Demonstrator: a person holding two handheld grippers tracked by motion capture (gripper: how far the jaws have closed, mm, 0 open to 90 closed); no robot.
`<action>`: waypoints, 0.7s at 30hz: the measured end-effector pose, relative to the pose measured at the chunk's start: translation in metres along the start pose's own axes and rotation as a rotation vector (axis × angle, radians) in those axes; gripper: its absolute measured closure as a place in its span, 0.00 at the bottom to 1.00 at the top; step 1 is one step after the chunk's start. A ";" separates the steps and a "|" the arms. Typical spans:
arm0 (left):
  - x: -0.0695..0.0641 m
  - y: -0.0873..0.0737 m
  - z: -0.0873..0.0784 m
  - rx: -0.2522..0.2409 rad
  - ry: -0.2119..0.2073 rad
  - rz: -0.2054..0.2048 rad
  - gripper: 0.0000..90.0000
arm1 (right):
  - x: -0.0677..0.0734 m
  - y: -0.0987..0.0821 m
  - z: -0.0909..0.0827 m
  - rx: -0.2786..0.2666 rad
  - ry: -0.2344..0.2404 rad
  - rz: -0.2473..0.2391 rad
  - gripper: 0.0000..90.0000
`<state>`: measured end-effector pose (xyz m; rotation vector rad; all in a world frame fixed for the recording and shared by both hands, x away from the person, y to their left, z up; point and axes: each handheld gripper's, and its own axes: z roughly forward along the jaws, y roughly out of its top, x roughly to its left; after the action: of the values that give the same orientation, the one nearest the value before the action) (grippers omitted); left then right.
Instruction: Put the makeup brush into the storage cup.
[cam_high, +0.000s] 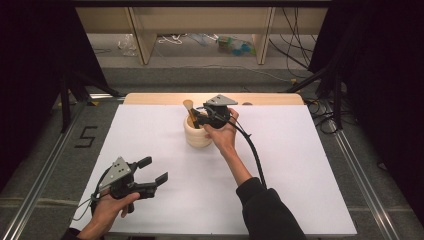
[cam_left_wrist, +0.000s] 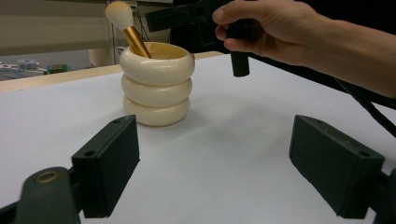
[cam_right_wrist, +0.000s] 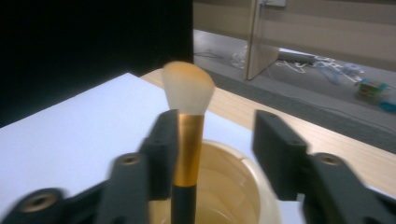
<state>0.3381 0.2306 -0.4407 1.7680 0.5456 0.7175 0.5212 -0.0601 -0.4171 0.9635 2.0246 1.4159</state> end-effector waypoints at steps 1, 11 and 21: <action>0.000 0.000 0.000 0.001 0.000 0.001 0.18 | 0.000 0.001 -0.002 0.002 -0.005 -0.003 0.45; 0.000 0.000 0.001 -0.011 -0.007 0.005 0.18 | 0.001 0.004 -0.033 0.003 0.033 0.028 0.35; -0.001 0.001 -0.001 -0.002 0.004 -0.001 0.18 | 0.002 0.001 -0.054 0.028 0.069 0.024 0.32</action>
<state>0.3366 0.2302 -0.4395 1.7651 0.5483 0.7206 0.4810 -0.0902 -0.3972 0.9665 2.0944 1.4557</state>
